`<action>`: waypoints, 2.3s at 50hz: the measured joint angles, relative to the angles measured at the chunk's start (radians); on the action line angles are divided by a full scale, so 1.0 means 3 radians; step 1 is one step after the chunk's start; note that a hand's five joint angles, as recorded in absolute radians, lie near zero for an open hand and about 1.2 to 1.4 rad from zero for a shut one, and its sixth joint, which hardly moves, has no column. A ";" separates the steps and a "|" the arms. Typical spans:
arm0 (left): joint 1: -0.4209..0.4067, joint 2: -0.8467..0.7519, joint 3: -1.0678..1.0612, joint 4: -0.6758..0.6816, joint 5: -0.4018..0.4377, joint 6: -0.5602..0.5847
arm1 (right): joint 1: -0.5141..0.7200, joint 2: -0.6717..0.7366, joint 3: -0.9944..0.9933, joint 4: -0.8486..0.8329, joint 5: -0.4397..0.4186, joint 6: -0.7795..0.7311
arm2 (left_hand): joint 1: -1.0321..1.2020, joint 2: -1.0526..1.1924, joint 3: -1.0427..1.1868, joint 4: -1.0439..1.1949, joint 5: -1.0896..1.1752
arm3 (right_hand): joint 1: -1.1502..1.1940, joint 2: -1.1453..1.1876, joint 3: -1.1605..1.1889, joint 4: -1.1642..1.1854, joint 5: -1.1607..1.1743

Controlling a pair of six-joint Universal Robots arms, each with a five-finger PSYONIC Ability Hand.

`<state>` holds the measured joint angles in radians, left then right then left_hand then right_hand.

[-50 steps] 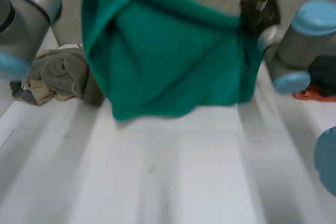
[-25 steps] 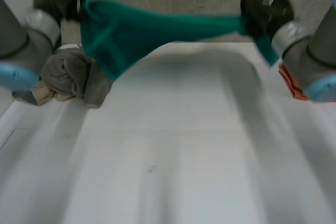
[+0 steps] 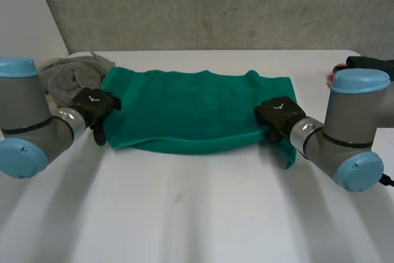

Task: Fold the laundry.

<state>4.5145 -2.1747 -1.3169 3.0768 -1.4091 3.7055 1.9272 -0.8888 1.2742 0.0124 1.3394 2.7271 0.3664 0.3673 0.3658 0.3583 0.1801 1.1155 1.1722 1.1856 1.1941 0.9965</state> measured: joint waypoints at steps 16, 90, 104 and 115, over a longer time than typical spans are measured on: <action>-0.0489 -0.0232 0.0060 0.0144 -0.0300 -0.0268 | -0.0032 -0.0116 -0.0002 0.0117 0.0059 0.0113 | -0.0206 -0.0218 -0.0220 -0.0195 -0.0180 | 0.0000 0.0000 0.0000 0.0000 0.0000; -0.0261 -0.0137 0.2280 -0.0207 -0.0531 0.0351 | -0.0459 -0.0361 -0.1590 0.1004 0.0254 -0.1252 | 0.2682 0.2756 0.2736 0.2790 0.2568 | 0.0000 0.0000 0.0001 0.0009 0.0145; -0.0205 0.0105 0.2177 0.1070 -0.0553 -0.0575 | -0.0534 -0.0778 -0.1457 -0.0634 -0.0008 -0.0270 | 0.2682 0.2756 0.2736 0.2791 0.2679 | 0.0000 0.0000 0.0003 0.0010 0.0145; -0.0176 0.0033 0.1019 0.0877 -0.0349 -0.0409 | -0.0559 -0.0302 -0.1246 0.0348 -0.0396 -0.0276 | 0.2682 0.2762 0.2744 0.2791 0.2679 | 0.0000 0.0000 0.0003 0.0010 0.0145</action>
<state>4.4618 -2.1649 -1.0111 3.3400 -1.5138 3.5827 1.7594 -0.9796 0.9003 0.1169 1.2206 2.6442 1.1711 1.1960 1.1891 1.1955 0.9839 1.1156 1.1722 1.1866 1.1971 1.0400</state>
